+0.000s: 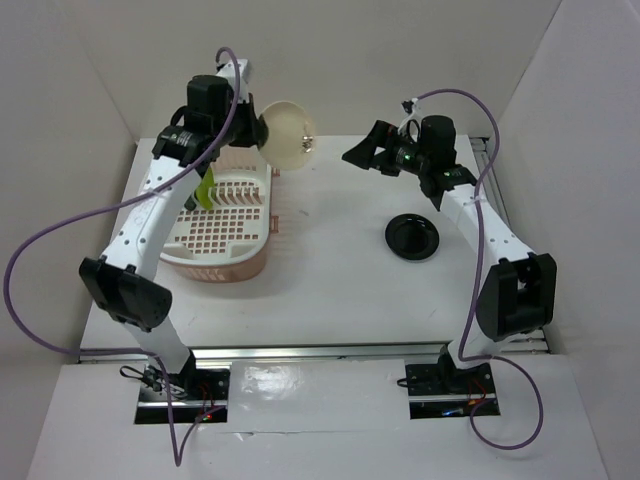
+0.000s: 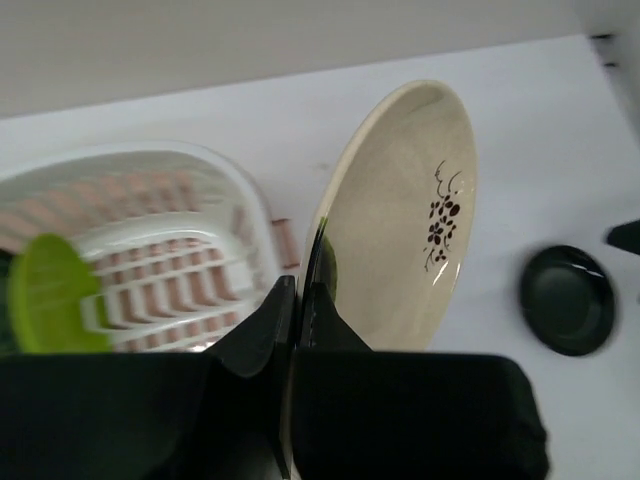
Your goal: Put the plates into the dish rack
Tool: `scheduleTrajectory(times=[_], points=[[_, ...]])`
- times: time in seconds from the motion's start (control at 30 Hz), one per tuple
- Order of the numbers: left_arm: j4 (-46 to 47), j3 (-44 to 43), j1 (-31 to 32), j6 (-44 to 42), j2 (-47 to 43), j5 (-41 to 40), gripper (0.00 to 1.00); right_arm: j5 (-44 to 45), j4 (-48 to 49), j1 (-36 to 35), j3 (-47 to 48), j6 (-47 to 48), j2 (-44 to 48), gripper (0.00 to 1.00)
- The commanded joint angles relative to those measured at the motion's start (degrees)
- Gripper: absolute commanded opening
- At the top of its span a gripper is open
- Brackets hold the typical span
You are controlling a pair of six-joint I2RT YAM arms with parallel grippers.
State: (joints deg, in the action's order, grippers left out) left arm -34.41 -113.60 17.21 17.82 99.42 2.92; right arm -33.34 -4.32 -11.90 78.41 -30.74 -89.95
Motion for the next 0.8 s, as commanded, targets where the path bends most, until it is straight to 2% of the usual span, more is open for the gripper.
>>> scheduleTrajectory(times=[0.0,0.07,0.27,0.53,0.77], points=[[6.5,4.3,-0.9,-12.9,-6.7,-15.8,0.0,1.5,-1.1,0.7,0.6,0.4,-1.7,1.0],[7.8,5.6,-0.9,-15.8,-6.7,-24.5,0.0,0.0,-0.5,0.7,0.1,0.4,-2.4,1.0],[11.1,5.0,-0.9,-20.0,-3.4,-38.2,0.0,-2.0,-0.5,0.7,-1.0,0.4,-4.4,1.0],[15.2,10.2,-0.2,-22.3,-2.1,-48.8,0.0,-3.0,-0.5,-0.3,-1.0,1.5,-6.5,1.0],[16.4,11.6,4.6,-23.6,0.9,-58.0,0.0,-5.5,0.7,-1.5,0.2,0.4,-8.7,1.0]])
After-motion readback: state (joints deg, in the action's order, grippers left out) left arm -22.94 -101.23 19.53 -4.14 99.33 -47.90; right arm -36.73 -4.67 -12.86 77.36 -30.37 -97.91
